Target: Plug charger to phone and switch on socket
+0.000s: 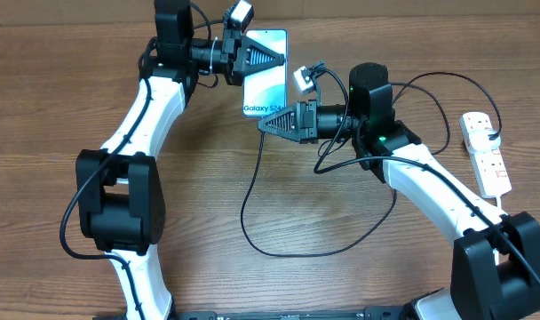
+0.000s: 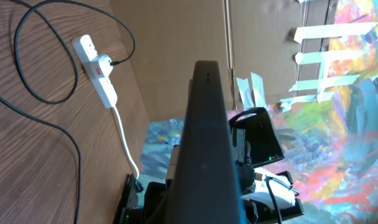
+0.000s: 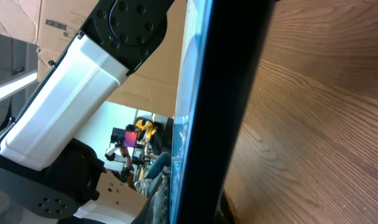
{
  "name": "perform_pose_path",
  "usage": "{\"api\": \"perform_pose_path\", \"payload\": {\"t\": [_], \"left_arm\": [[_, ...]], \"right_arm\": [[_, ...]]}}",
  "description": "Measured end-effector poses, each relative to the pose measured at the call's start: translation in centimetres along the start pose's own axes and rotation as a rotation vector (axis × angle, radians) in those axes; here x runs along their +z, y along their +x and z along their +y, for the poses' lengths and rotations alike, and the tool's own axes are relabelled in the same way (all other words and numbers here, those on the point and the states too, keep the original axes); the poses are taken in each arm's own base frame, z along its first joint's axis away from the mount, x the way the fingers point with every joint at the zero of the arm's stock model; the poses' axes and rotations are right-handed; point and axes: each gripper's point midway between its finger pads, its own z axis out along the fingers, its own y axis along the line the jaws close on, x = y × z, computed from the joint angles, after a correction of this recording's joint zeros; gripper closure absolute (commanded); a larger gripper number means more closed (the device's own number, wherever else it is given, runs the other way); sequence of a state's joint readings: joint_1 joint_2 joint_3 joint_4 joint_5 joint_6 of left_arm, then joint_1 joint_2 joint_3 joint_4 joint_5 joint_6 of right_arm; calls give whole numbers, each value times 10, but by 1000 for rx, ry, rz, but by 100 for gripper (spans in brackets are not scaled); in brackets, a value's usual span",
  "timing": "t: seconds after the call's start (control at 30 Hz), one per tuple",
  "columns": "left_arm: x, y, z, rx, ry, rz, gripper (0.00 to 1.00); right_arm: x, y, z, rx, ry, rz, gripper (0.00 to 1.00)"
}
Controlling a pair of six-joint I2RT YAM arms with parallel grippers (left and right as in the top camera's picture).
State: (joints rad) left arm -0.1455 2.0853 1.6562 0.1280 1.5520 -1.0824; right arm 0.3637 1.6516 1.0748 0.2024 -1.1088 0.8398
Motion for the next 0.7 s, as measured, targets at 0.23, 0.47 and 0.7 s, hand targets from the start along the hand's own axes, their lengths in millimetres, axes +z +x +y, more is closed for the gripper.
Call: {"api": "perform_pose_path", "payload": {"t": [0.23,0.47,0.7], "left_arm": [[-1,0,1,-8,-2,-4,96],[-1,0,0,3,0,-1,96],[-7,-2,1,74,-3,-13,96]], "right_arm": [[0,-9,-2,-16,22,-46,0],[-5,-11,-18,-3,82,-71,0],[-26,-12,-44,61,159,-85,0]]}}
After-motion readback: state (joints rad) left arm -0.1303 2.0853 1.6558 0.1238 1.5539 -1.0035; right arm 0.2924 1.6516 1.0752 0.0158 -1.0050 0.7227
